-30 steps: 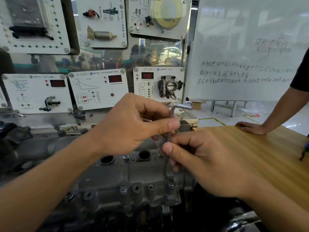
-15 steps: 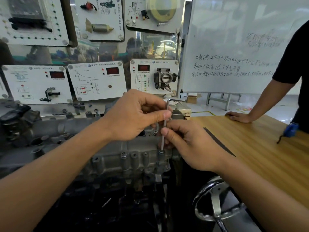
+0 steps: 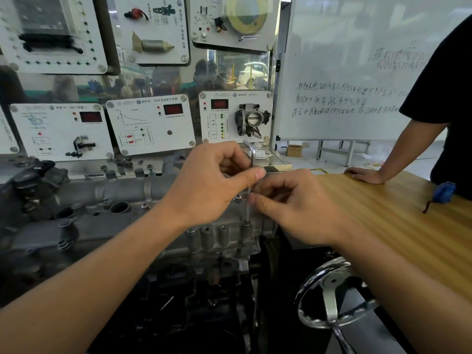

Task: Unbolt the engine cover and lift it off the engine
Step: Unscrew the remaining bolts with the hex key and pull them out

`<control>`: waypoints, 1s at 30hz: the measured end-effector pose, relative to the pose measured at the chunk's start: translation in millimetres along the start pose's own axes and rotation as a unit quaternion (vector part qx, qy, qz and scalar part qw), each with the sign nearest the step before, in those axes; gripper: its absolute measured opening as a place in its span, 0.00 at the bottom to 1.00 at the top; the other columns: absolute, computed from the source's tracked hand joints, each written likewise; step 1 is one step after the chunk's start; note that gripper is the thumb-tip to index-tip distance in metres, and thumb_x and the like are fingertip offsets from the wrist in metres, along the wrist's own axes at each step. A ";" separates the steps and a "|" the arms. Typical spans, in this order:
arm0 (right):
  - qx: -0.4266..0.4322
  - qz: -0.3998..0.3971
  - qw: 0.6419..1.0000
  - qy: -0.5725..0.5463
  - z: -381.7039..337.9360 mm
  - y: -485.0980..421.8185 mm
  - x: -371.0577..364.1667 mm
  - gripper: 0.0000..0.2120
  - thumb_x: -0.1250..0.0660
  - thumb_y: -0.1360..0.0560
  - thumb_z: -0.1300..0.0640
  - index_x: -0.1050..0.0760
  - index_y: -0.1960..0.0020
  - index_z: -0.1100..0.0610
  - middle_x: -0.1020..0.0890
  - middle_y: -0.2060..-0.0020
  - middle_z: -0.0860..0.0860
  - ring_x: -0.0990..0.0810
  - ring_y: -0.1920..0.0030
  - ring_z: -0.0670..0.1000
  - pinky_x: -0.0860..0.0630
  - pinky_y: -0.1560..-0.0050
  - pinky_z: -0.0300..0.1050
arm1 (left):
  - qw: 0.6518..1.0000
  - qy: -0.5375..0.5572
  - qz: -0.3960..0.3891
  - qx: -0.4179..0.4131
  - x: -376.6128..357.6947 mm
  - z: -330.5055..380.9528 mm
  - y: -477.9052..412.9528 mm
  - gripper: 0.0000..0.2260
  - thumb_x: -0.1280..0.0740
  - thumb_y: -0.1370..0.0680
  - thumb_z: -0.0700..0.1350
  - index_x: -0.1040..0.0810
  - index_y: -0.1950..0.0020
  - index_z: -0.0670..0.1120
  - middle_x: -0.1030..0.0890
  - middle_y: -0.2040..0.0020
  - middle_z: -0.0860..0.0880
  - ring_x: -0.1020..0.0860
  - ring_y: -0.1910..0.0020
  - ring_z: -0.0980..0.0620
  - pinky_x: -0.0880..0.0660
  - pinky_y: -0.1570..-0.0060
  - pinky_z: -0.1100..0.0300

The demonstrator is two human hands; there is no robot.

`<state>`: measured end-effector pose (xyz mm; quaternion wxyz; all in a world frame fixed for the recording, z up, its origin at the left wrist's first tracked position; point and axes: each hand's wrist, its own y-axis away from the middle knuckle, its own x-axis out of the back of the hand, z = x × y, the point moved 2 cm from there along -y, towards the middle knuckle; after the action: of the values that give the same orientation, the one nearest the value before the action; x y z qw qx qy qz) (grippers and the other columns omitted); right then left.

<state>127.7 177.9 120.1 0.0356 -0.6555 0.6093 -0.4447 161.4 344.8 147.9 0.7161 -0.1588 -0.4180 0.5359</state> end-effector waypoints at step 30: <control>0.035 0.093 0.958 -0.269 0.4 -14.9 -11.4 0.04 0.24 0.32 0.60 0.15 0.58 0.60 0.14 0.67 0.51 0.16 0.68 0.48 0.21 0.66 0.36 | 0.996 0.059 0.050 0.036 -18.4 -23.0 33.5 0.06 0.23 0.29 0.40 0.15 0.56 0.41 0.14 0.61 0.47 0.15 0.63 0.47 0.17 0.59 0.49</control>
<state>141.0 190.9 122.5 0.2621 -0.6896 0.6198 -0.2677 156.4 345.9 103.6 0.7170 -0.1852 -0.3471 0.5754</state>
